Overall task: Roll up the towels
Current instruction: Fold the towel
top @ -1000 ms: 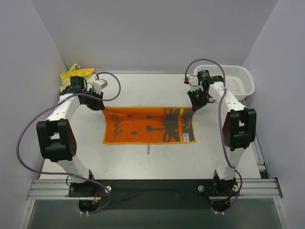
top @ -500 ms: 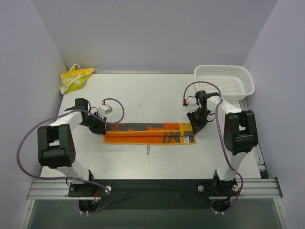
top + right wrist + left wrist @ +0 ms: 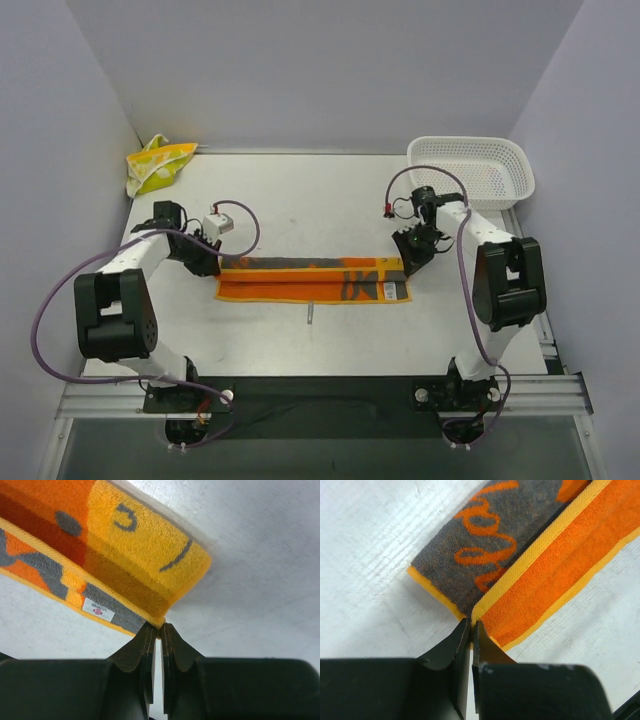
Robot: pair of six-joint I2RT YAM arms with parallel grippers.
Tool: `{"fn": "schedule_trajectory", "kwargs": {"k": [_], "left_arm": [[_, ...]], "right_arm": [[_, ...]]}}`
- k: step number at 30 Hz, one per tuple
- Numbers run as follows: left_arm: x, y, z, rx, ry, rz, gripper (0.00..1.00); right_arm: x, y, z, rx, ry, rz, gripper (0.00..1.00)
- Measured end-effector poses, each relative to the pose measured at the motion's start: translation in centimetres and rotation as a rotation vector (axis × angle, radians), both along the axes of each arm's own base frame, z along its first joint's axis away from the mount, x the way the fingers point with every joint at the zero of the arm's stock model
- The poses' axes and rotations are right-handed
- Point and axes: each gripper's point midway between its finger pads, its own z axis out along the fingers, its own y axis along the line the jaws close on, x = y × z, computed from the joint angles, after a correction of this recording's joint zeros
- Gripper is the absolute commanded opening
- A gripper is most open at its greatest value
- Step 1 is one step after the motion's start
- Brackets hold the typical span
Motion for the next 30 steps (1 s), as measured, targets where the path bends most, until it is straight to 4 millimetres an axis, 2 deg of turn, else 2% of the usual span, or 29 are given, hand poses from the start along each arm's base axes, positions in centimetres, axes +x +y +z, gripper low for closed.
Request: {"fn": "schedule_trajectory", "kwargs": {"k": [4, 7, 16, 21, 23, 25, 26, 27, 28, 30], "left_arm": [[0.4, -0.2, 2.6, -0.004, -0.072, -0.005, 0.0], [0.3, -0.2, 3.3, -0.006, -0.09, -0.012, 0.0], [-1.0, -0.3, 1.5, -0.004, -0.023, -0.032, 0.0], [-2.2, -0.2, 0.4, 0.007, 0.006, -0.052, 0.0], [-2.7, -0.1, 0.1, 0.013, 0.014, -0.064, 0.09], [-3.2, -0.1, -0.1, 0.019, 0.019, -0.084, 0.28], [-3.6, 0.0, -0.2, 0.025, 0.018, -0.096, 0.34], [-3.9, 0.1, -0.2, 0.034, 0.015, -0.109, 0.38], [-4.4, 0.1, -0.1, 0.041, 0.014, -0.121, 0.43], [-5.2, 0.3, 0.2, 0.056, 0.002, -0.149, 0.45]], "right_arm": [[0.1, 0.0, 1.8, 0.009, -0.05, 0.003, 0.0], [0.1, 0.0, 2.3, 0.011, -0.063, 0.009, 0.0], [-0.6, 0.1, 0.2, -0.002, -0.002, 0.018, 0.0], [-0.9, 0.2, -0.2, -0.005, 0.009, 0.023, 0.0], [-1.0, 0.2, -0.2, -0.005, 0.011, 0.023, 0.12], [-1.1, 0.2, -0.3, -0.005, 0.014, 0.028, 0.21], [-1.3, 0.1, -0.3, -0.006, 0.015, 0.034, 0.33], [-1.5, 0.0, -0.3, -0.006, 0.017, 0.037, 0.38], [-1.8, -0.1, -0.3, -0.008, 0.019, 0.042, 0.4], [-2.5, -0.2, 0.1, -0.007, 0.018, 0.055, 0.41]]}}
